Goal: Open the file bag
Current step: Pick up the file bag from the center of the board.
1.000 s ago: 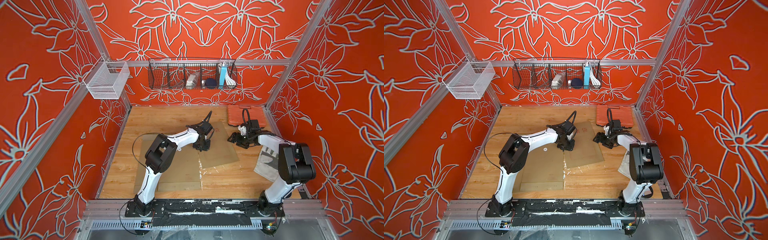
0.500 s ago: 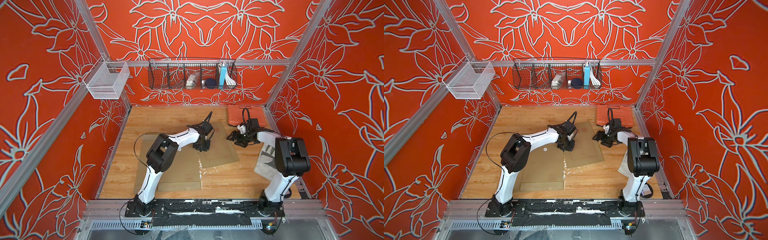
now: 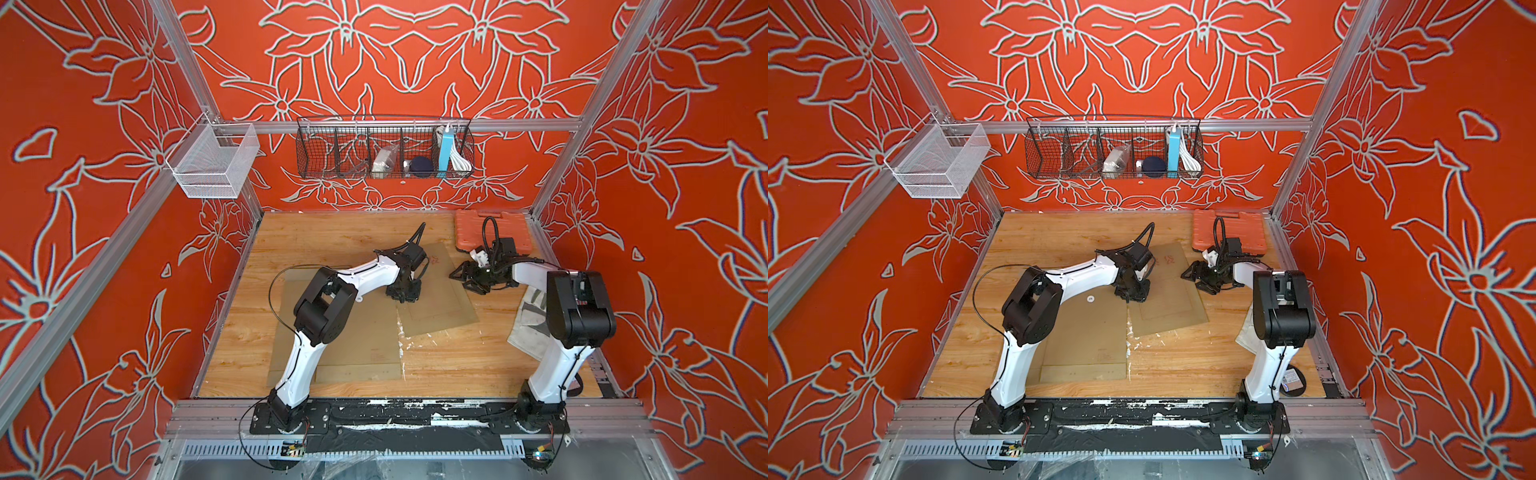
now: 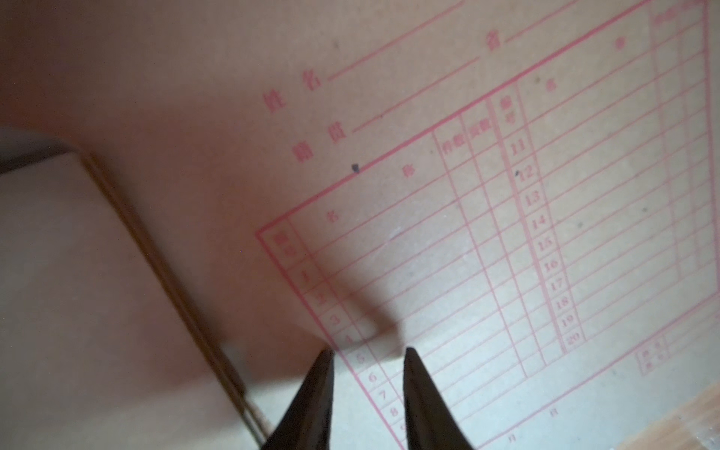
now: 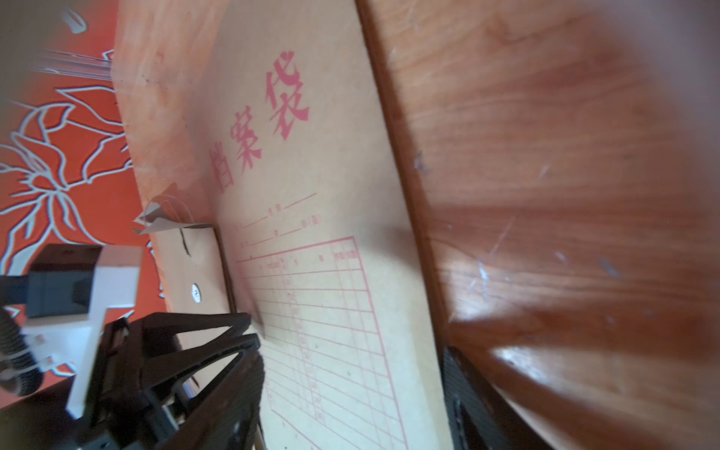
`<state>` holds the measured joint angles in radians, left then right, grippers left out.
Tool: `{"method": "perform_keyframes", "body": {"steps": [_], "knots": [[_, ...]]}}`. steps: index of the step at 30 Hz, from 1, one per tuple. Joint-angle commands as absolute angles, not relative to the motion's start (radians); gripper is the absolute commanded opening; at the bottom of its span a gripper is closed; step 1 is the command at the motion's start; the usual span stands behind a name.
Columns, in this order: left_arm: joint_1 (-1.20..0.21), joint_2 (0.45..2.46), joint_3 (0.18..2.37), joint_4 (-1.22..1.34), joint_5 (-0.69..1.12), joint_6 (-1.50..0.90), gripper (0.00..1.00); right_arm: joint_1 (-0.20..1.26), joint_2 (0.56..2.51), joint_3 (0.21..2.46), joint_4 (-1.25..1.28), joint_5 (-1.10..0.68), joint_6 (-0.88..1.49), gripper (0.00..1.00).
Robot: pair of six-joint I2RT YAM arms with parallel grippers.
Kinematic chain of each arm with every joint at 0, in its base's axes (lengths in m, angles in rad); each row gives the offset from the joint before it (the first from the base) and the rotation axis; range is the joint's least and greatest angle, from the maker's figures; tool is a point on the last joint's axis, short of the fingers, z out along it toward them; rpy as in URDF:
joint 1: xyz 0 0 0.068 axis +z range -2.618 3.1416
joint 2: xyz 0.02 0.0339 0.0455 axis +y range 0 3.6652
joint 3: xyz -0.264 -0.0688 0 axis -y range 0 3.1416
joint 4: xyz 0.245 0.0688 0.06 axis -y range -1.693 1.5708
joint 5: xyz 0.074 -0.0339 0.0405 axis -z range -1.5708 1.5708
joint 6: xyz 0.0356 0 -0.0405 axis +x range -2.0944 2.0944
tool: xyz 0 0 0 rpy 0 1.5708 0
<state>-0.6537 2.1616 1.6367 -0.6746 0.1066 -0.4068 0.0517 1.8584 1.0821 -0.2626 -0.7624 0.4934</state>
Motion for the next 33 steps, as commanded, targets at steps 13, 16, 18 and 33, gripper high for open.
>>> {"method": "perform_keyframes", "body": {"steps": [13, 16, 18, 33], "knots": [[-0.653, 2.241, 1.646, -0.695, 0.124, -0.392, 0.33, 0.048, 1.885, 1.086, -0.269, -0.808, 0.485, 0.54], [-0.654, 2.249, 1.651, -0.698, 0.127, -0.392, 0.33, 0.048, 1.9, 1.095, -0.308, -0.782, 0.46, 0.52], [-0.654, 2.252, 1.654, -0.698, 0.129, -0.392, 0.33, 0.048, 1.906, 1.097, -0.321, -0.769, 0.449, 0.49], [-0.653, 2.246, 1.656, -0.687, 0.145, -0.393, 0.32, 0.048, 1.891, 1.087, -0.375, -0.688, 0.41, 0.06]]}}
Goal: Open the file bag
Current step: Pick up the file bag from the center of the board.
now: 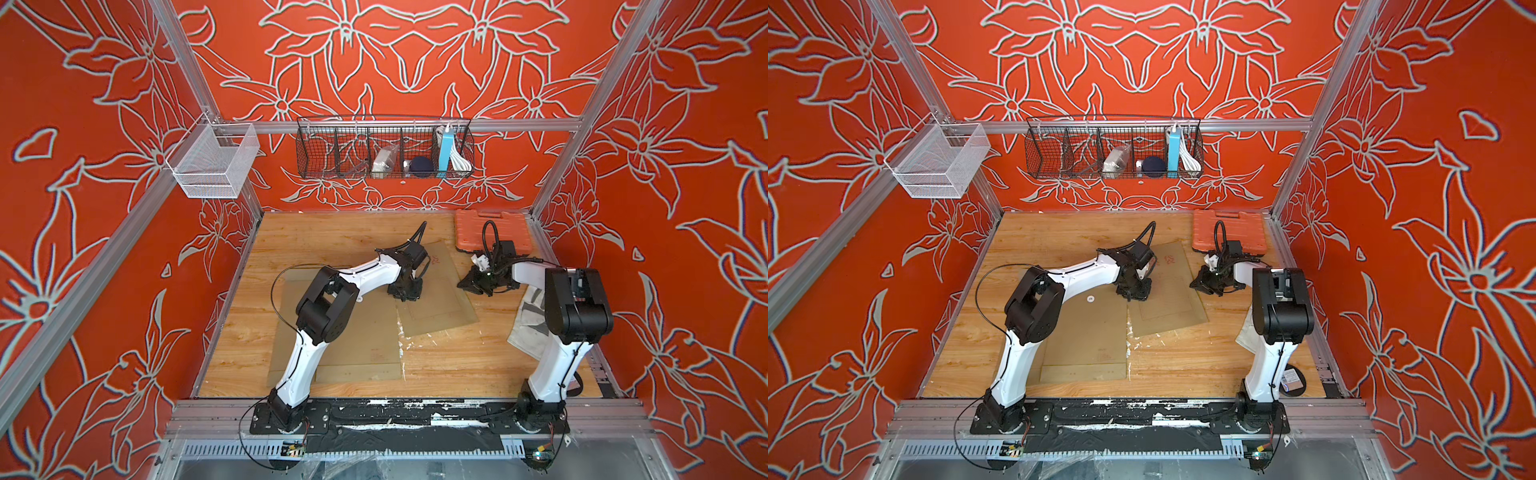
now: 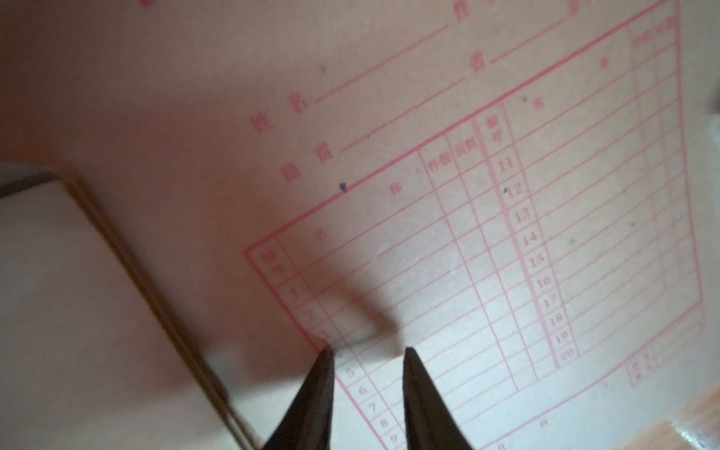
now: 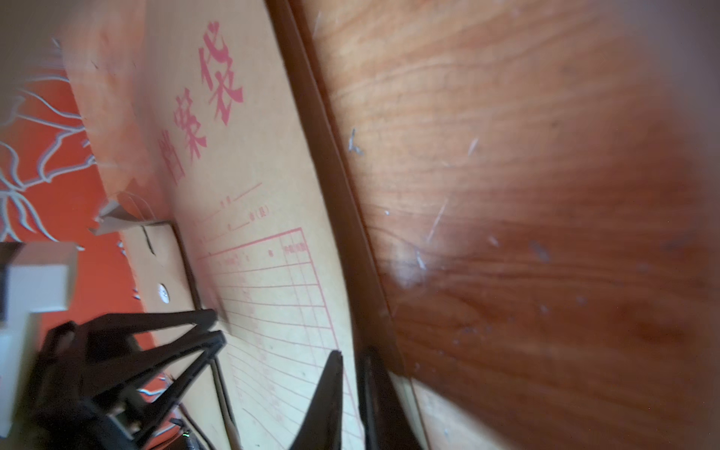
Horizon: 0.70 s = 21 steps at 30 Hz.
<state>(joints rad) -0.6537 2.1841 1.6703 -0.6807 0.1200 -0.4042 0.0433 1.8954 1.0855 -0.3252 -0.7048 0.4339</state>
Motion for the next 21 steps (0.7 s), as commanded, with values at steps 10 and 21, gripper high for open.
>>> {"method": "perform_keyframes", "body": {"steps": [10, 21], "knots": [[-0.655, 2.128, 1.652, -0.629, 0.193, -0.382, 0.49, 0.048, 1.748, 0.996, -0.384, -0.613, 0.425, 0.0], [-0.744, 1.825, 1.564, -0.583, 0.089, -0.309, 0.74, 0.047, 1.496, 0.94, -0.434, -0.553, 0.479, 0.0]]}}
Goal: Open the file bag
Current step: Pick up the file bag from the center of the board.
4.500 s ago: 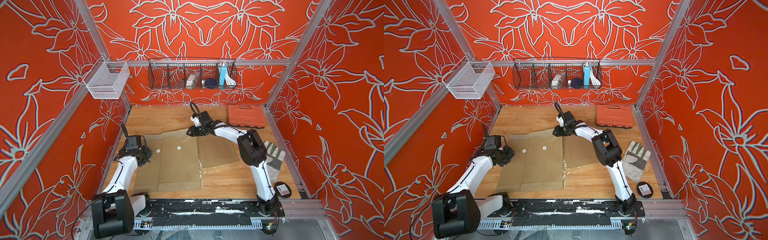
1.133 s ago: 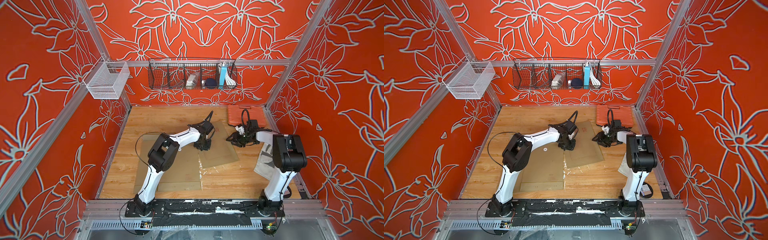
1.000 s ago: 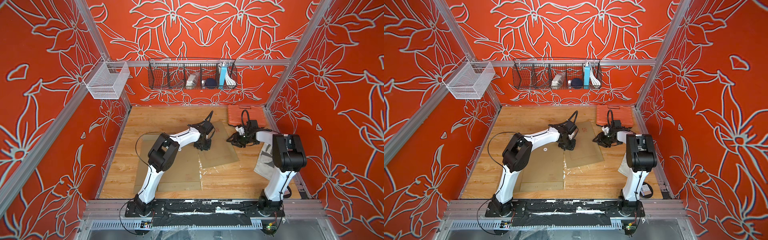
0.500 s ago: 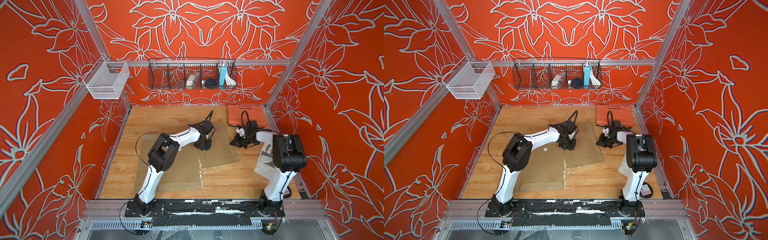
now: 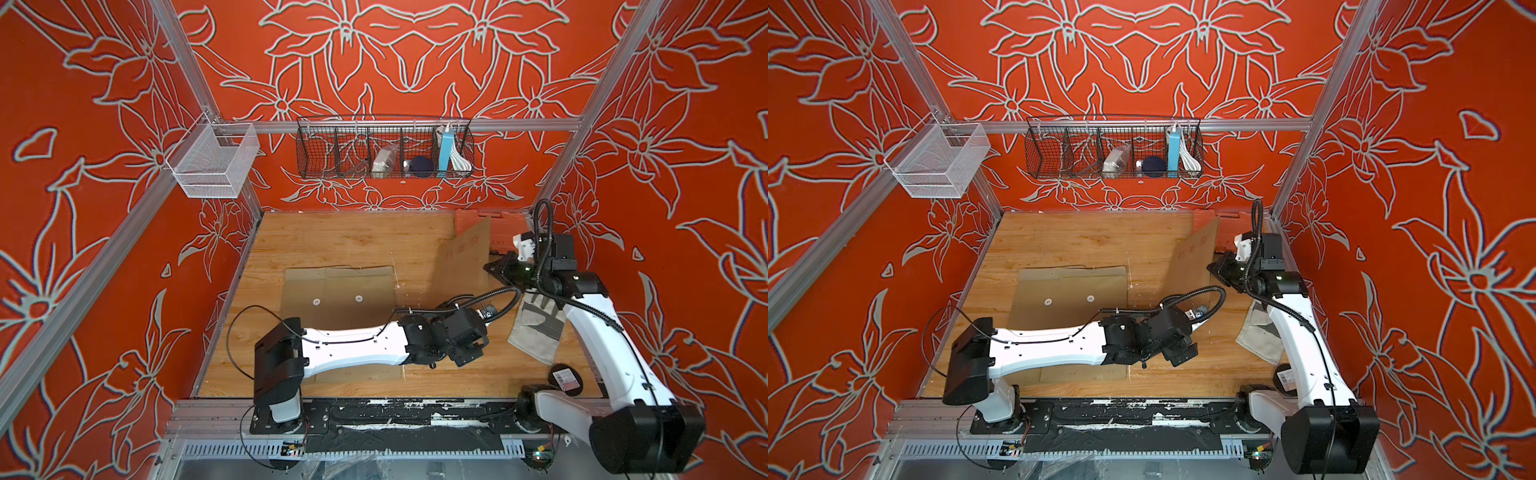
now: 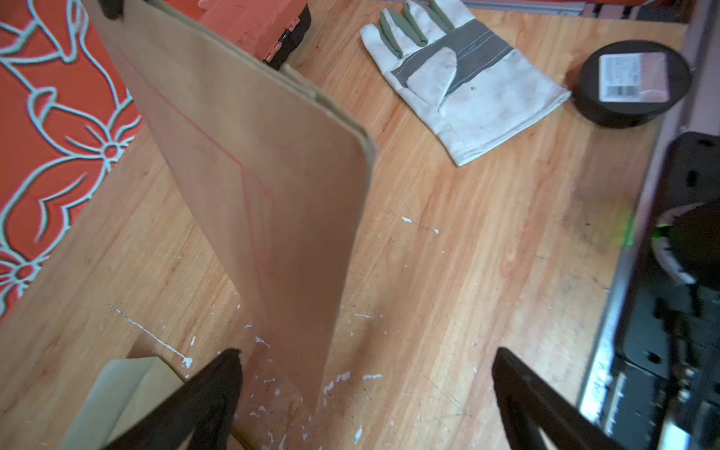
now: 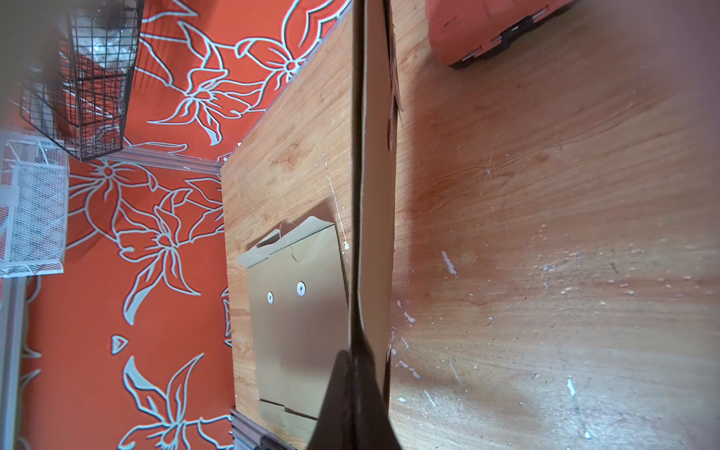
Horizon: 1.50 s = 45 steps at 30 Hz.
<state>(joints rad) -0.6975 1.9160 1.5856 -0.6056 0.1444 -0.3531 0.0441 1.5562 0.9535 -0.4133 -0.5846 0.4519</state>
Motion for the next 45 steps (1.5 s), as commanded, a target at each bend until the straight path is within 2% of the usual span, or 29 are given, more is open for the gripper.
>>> {"method": "perform_keyframes", "body": {"steps": [1, 12, 19, 30, 38, 39, 41, 45], "knots": [[-0.757, 1.799, 1.547, -0.581, 0.067, -0.297, 0.75, 0.048, 1.474, 0.939, -0.439, -0.559, 0.484, 0.0], [-0.984, 1.542, 1.334, -0.483, -0.199, -0.168, 0.91, 0.047, 1.241, 1.008, -0.559, -0.579, 0.524, 0.0], [-1.094, 1.426, 1.22, -0.355, -0.171, -0.066, 1.0, 0.048, 1.153, 1.072, -0.621, -0.577, 0.559, 0.0], [-1.227, 1.569, 1.305, -0.339, -0.315, 0.053, 1.0, 0.048, 1.112, 1.081, -0.629, -0.577, 0.715, 0.0], [-1.255, 1.742, 1.404, -0.32, -0.441, 0.141, 1.0, 0.048, 1.105, 1.068, -0.612, -0.598, 0.808, 0.0], [-1.257, 1.76, 1.412, -0.311, -0.469, 0.156, 0.99, 0.048, 1.105, 1.066, -0.613, -0.598, 0.815, 0.0], [-1.259, 1.788, 1.426, -0.292, -0.518, 0.183, 0.92, 0.048, 1.104, 1.06, -0.616, -0.598, 0.824, 0.0], [-1.259, 1.815, 1.434, -0.224, -0.608, 0.237, 0.71, 0.048, 1.106, 1.051, -0.615, -0.608, 0.834, 0.0]]}}
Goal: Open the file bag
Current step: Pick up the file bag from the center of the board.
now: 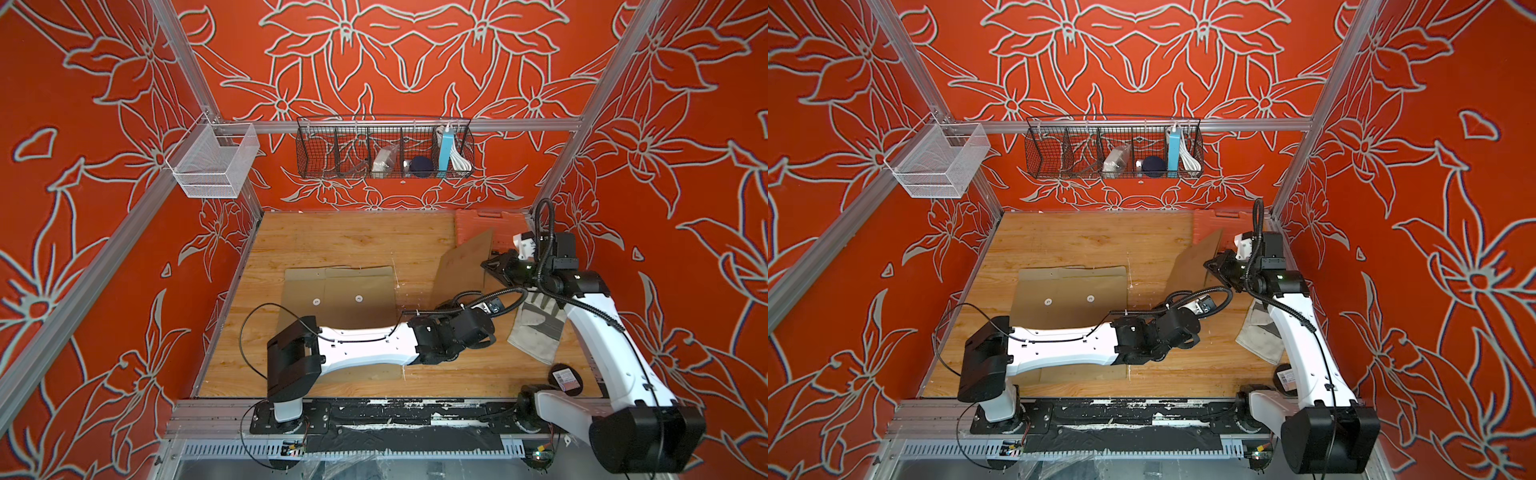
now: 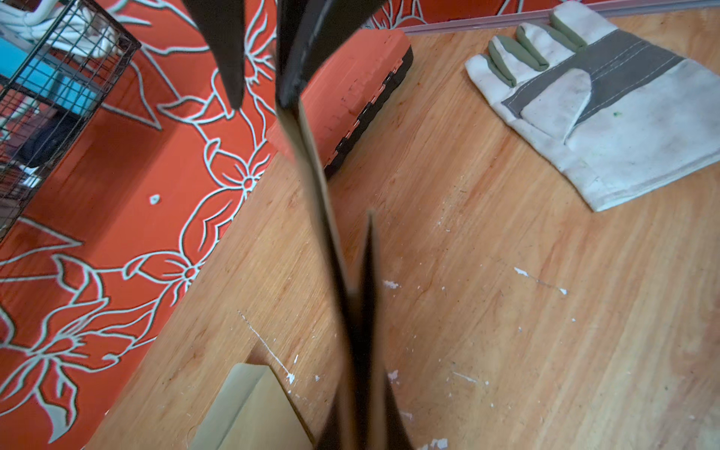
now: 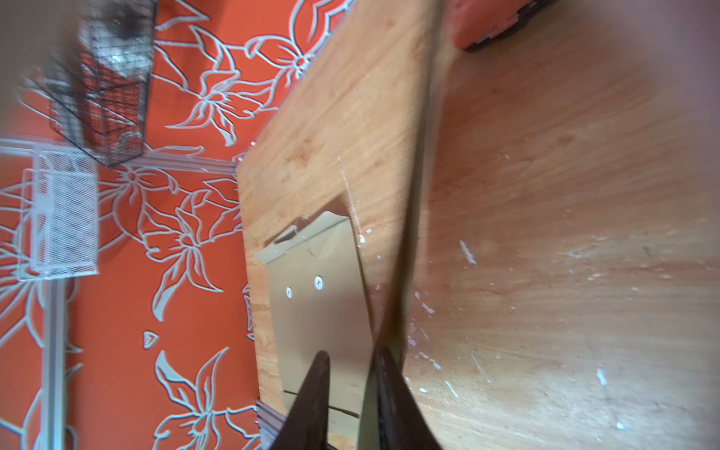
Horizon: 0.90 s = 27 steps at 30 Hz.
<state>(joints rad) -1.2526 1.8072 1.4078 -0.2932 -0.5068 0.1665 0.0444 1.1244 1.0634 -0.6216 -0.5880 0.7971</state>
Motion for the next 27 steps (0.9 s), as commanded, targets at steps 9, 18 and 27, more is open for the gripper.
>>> {"method": "perform_keyframes", "body": {"steps": [9, 18, 27], "knots": [[-1.259, 1.825, 1.438, -0.167, -0.656, 0.271, 0.36, 0.048, 1.119, 1.058, -0.621, -0.617, 0.832, 0.0], [-1.258, 1.776, 1.412, -0.143, -0.69, 0.25, 0.04, 0.048, 1.124, 1.076, -0.614, -0.643, 0.833, 0.04], [-1.212, 1.595, 1.35, -0.215, -0.645, 0.095, 0.0, 0.046, 1.03, 1.245, -0.666, -0.546, 0.703, 0.64]]}}
